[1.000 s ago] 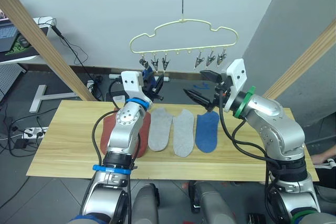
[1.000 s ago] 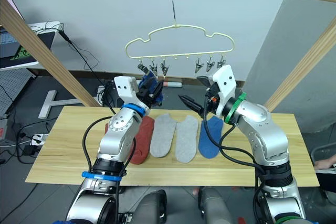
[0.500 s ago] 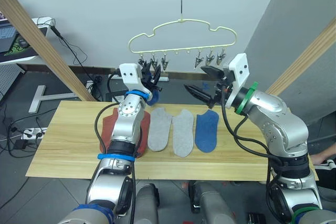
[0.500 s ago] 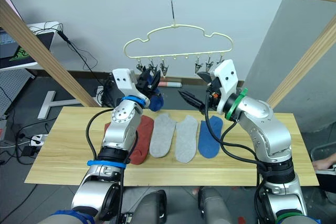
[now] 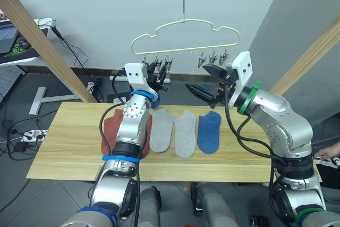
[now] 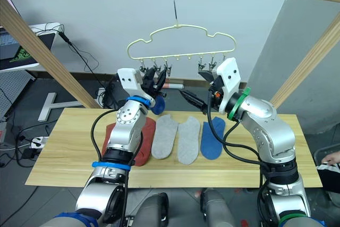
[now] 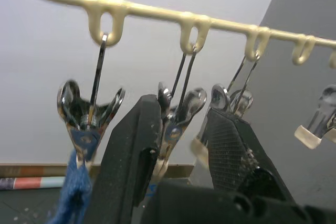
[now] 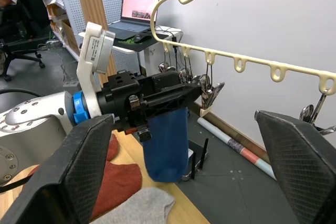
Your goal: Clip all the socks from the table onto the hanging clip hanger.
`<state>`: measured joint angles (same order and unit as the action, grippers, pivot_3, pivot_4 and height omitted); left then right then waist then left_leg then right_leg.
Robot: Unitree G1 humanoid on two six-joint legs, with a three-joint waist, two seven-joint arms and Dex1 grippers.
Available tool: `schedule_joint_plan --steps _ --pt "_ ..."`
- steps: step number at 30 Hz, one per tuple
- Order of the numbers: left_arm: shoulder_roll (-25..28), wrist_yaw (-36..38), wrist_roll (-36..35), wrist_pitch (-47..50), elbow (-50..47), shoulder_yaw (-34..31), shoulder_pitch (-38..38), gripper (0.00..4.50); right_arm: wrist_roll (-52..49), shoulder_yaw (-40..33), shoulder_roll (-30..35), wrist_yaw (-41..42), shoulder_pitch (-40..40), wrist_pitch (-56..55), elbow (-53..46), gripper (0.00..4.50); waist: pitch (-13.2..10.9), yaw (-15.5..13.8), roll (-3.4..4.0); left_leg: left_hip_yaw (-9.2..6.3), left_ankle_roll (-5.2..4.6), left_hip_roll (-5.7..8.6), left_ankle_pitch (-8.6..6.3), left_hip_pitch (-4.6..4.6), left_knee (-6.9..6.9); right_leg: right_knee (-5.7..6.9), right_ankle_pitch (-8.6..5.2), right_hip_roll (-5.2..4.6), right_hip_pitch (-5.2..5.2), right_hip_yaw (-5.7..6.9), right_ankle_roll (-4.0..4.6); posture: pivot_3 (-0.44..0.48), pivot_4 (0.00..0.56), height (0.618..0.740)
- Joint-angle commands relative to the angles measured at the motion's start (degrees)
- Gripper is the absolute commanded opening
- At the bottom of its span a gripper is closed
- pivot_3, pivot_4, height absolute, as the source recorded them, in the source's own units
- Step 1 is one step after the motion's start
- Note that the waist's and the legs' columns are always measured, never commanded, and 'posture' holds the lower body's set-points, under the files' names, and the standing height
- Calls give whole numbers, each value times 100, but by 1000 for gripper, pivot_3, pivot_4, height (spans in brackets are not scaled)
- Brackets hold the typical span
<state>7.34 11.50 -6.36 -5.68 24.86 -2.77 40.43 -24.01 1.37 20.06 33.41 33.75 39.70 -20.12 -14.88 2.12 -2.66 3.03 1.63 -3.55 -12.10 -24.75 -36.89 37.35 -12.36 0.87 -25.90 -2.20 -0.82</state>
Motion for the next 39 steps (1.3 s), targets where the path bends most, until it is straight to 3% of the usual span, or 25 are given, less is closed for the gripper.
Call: schedule_joint_plan --steps 1,32,39 --pt "39 -113 100 -219 -136 -54 181 1741 -92 -64 63 -9 124 -80 -234 4500 0 1 0 2 0 0 0 0 -3 0 3 0 0 -2 -4 -98 226 740" --pt "111 -184 274 -397 208 -60 305 1741 -116 -86 84 -52 147 -43 -256 4500 1 21 -1 8 -1 0 0 0 -10 3 24 0 1 -6 -1 -103 234 740" --pt "100 -133 215 -377 202 -72 308 182 -125 -68 74 -86 153 -34 -244 4500 1 25 -1 7 -1 0 1 1 -14 12 23 0 1 -6 -2 -104 236 740"
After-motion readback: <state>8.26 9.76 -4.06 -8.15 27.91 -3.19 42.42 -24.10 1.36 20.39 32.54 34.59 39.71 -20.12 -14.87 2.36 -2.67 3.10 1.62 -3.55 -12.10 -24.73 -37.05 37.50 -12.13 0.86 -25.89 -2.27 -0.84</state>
